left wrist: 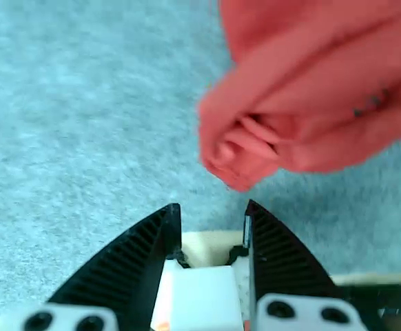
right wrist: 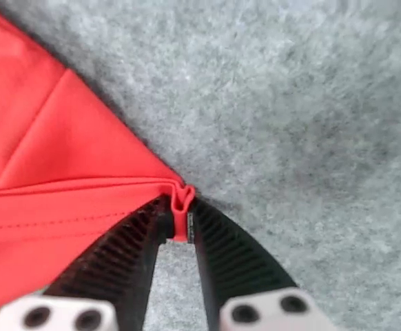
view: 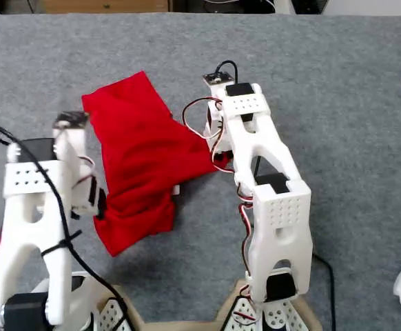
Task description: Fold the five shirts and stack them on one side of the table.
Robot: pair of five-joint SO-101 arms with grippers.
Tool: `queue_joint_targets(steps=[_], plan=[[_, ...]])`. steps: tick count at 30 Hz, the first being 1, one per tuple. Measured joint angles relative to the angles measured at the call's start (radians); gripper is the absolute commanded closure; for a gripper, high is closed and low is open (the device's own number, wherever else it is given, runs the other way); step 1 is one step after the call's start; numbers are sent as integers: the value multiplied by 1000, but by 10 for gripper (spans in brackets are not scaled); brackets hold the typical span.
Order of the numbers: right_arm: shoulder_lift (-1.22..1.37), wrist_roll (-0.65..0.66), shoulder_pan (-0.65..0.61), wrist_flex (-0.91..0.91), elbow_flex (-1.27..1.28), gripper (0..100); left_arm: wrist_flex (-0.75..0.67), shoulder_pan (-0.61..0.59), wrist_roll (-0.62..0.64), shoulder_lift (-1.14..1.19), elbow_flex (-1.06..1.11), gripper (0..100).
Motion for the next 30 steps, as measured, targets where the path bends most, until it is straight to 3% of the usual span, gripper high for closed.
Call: queue_joint_targets(steps=[8, 16, 22, 30], plan=[[0, 0, 0, 0, 0, 986, -104, 133, -6, 0, 149, 841], [0, 0, 5, -2, 0, 986, -192, 135, -101, 0, 279, 841], [0, 2, 5, -2, 0, 986, -219, 135, -103, -2, 310, 836], [0, 2, 5, -2, 0, 986, -353, 135, -57, -2, 434, 756]])
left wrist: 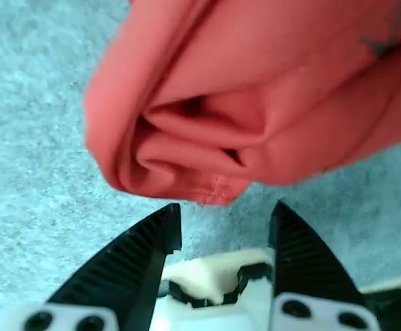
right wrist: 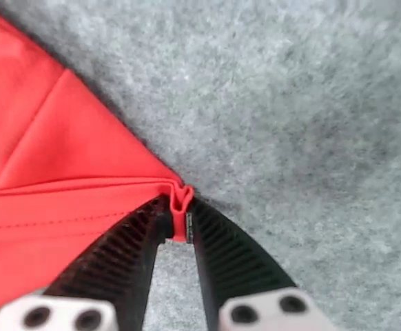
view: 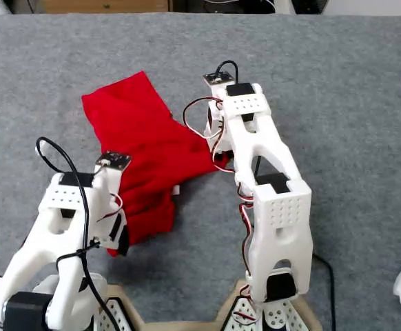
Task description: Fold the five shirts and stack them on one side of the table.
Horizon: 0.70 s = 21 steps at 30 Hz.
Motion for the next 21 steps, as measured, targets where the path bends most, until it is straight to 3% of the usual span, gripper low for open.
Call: queue_joint_targets(steps=[9, 16, 21], plan=[[2, 0, 0, 0, 0, 985, -121, -2, 91, 0, 55, 747], [2, 0, 0, 0, 0, 986, -173, -109, 92, 0, 66, 753], [5, 0, 0, 0, 0, 986, -173, -121, 92, 0, 74, 861]])
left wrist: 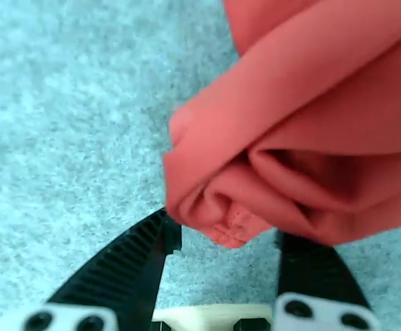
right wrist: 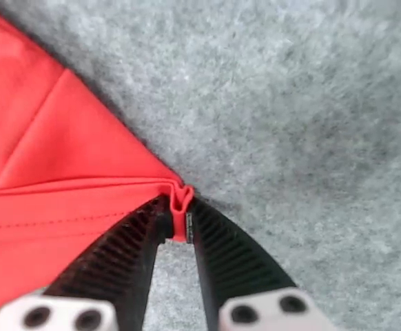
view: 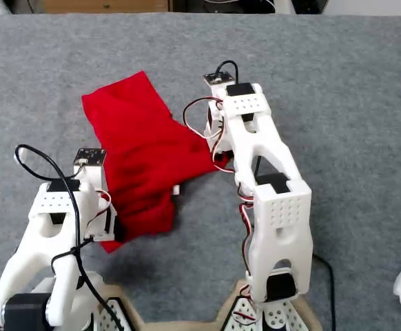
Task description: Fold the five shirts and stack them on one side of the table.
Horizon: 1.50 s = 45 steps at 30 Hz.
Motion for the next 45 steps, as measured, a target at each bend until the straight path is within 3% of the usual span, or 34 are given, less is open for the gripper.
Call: queue_joint_targets(steps=[9, 17, 27, 32, 38, 42, 45], plan=[[2, 0, 0, 0, 0, 986, -40, 0, -115, 0, 0, 981], [2, 0, 0, 0, 0, 986, -40, -3, -121, 0, -31, 981], [6, -80, 28, 5, -103, 986, -38, -115, -121, 0, -470, 981], [6, -92, 72, 129, -345, 987, -37, -157, -153, 2, -738, 981], [6, -94, 86, 287, -836, 987, -35, -209, -213, 2, -1063, 981], [5, -95, 86, 333, -1192, 987, -35, -229, -215, 2, -1255, 981], [-25, -97, 86, 333, -1300, 987, -35, -235, -215, 2, -1376, 981]])
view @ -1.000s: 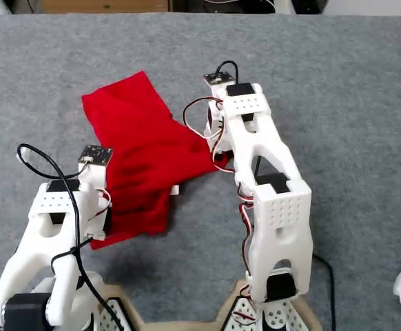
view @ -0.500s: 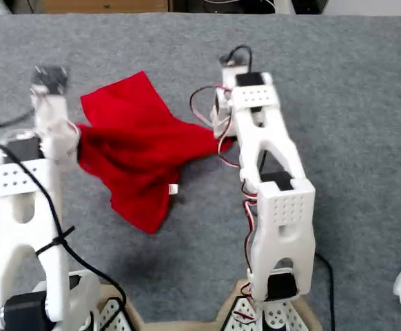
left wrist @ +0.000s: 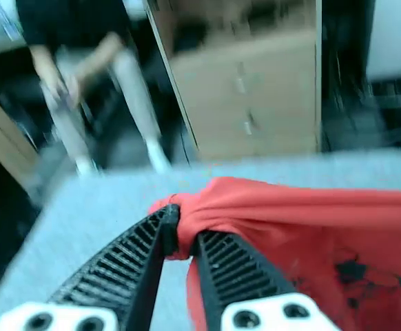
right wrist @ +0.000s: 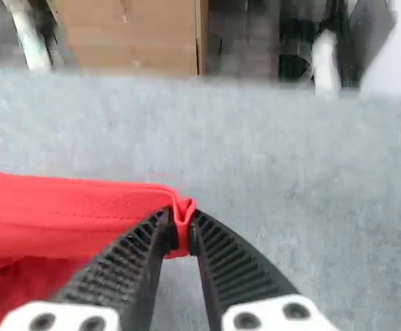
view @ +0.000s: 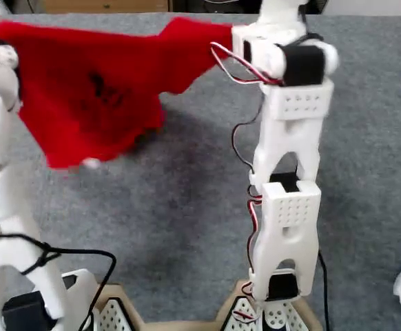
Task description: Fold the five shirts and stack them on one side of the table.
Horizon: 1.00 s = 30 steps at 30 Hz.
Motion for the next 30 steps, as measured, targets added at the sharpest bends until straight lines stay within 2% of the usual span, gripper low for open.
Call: queue_joint_targets(steps=[5, 11, 14, 19, 24, 30], plan=[[-135, -66, 0, -6, -34, 987, 0, -51, 0, 0, -206, 981], [-338, -80, 0, -38, -38, 993, 29, -84, 0, -5, -371, 981], [-414, -80, 2, -64, -38, 993, 152, -86, 25, -8, -451, 981], [-543, -54, 32, -126, -38, 993, 413, -86, 172, -15, -586, 981], [-684, -31, 64, -190, -43, 993, 632, -86, 269, -31, -672, 981], [-778, -25, 64, -222, -64, 993, 666, -91, 420, -83, -632, 981]])
